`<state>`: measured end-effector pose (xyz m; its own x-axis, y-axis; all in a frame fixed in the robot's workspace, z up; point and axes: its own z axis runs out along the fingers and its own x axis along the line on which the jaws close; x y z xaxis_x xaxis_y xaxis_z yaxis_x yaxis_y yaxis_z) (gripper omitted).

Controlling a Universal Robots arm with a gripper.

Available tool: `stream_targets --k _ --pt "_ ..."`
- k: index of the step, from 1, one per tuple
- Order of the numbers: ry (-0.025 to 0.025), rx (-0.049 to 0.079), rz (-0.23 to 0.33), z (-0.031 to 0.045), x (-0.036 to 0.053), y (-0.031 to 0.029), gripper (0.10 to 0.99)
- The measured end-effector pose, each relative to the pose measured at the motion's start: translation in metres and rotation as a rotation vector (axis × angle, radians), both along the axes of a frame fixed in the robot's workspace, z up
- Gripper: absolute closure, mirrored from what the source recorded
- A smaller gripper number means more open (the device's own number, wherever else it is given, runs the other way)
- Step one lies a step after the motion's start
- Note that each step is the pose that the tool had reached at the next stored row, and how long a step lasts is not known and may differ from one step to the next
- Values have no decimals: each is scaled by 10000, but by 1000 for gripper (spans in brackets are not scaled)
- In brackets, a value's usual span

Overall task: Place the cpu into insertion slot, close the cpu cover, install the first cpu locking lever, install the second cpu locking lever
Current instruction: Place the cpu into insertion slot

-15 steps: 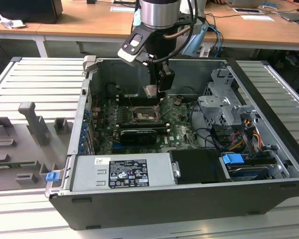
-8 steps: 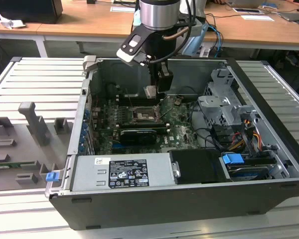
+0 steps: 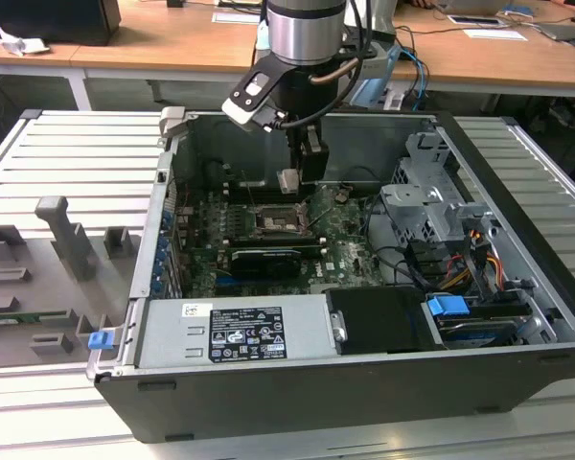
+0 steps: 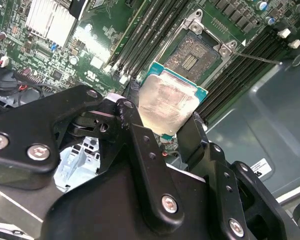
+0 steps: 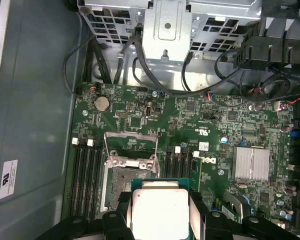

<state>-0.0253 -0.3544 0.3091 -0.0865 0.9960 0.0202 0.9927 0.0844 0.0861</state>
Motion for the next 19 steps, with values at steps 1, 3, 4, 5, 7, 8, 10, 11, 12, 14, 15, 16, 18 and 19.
stream_targets --k 1,3,4,5,7,8,10,11,12,14,15,16,18,19 --pt "0 -1 -1 -1 -1 0 545" --pt "-1 0 -3 -5 -12 0 545" --pt "-1 1 -1 -9 -35 0 545" --pt "0 -1 0 -13 -62 0 545" --pt "-1 1 0 -31 -88 0 545" --pt "-1 0 -1 -40 -95 0 545" --pt "0 1 -20 -86 -101 1 545" --pt "0 1 -40 -103 -103 0 545" --pt "0 0 -80 -129 -107 0 545" --pt "-6 0 -110 -193 -113 0 545" --pt "-5 1 -109 -212 -113 1 545" --pt "-3 1 -109 -224 -113 1 545" --pt "-2 1 -110 -244 -113 1 545" --pt "-2 0 -109 -249 -113 0 545"
